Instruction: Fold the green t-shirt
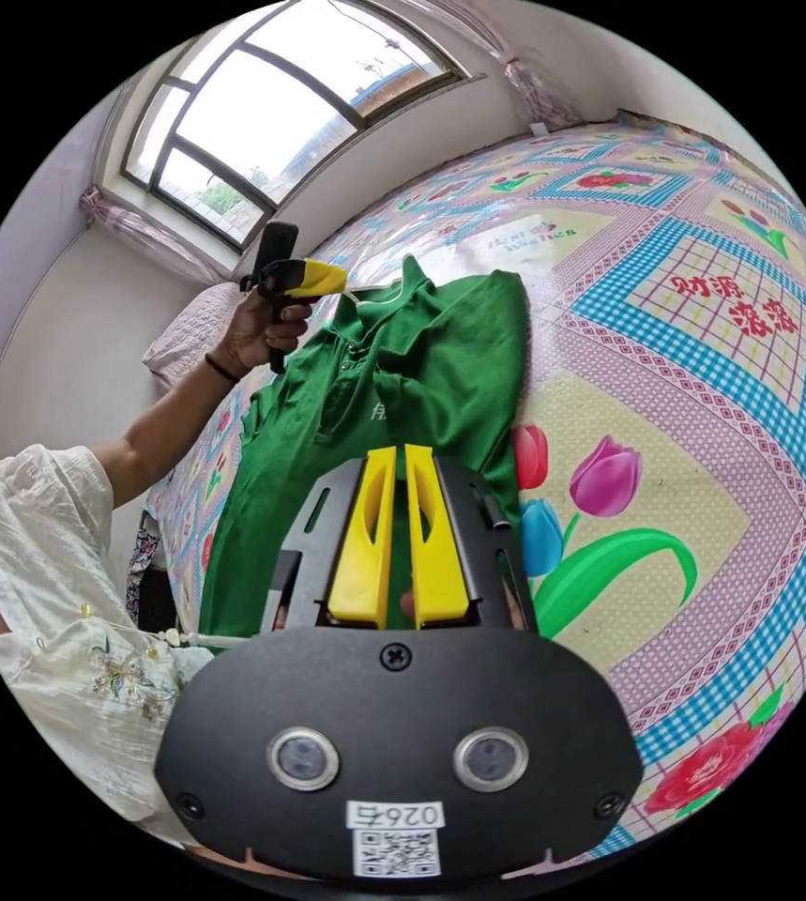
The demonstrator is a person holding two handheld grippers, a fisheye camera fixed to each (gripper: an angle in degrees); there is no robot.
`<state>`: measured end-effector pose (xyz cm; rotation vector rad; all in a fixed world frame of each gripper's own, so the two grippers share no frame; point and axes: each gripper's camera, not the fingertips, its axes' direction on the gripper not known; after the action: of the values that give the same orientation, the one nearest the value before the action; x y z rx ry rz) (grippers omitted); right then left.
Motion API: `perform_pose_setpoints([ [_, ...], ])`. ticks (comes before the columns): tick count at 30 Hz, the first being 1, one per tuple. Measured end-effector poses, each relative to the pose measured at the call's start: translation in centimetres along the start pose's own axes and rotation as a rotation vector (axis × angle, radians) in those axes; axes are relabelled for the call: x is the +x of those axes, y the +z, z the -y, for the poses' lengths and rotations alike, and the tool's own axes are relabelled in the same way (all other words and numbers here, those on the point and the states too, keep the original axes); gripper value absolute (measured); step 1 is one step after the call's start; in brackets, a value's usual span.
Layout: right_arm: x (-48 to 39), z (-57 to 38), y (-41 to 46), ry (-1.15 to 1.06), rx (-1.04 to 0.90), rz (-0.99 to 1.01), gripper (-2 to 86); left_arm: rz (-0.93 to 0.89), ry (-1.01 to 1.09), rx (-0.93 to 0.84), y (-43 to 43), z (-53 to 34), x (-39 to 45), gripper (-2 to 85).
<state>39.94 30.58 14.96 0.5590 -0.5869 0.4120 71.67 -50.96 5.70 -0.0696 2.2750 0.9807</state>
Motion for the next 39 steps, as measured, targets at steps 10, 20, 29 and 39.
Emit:
perform_pose_setpoints([
  [10,3.3,-0.6,0.9,0.048,-0.154,-0.092,-0.9,0.094,-0.230,-0.187,5.1,-0.7,-4.5,-0.5],
  [20,7.3,-2.2,-1.6,0.126,-0.010,-0.092,-0.9,0.062,-0.179,-0.018,1.2,-6.9,2.2,-1.0],
  [29,8.4,-7.3,-4.0,0.127,0.108,-0.224,-0.9,0.206,0.023,0.341,-9.4,-15.1,15.3,-0.8],
  [39,-6.5,-13.6,-7.7,-0.451,0.542,0.044,-0.9,0.202,0.575,1.269,-26.8,-48.8,47.1,3.9],
])
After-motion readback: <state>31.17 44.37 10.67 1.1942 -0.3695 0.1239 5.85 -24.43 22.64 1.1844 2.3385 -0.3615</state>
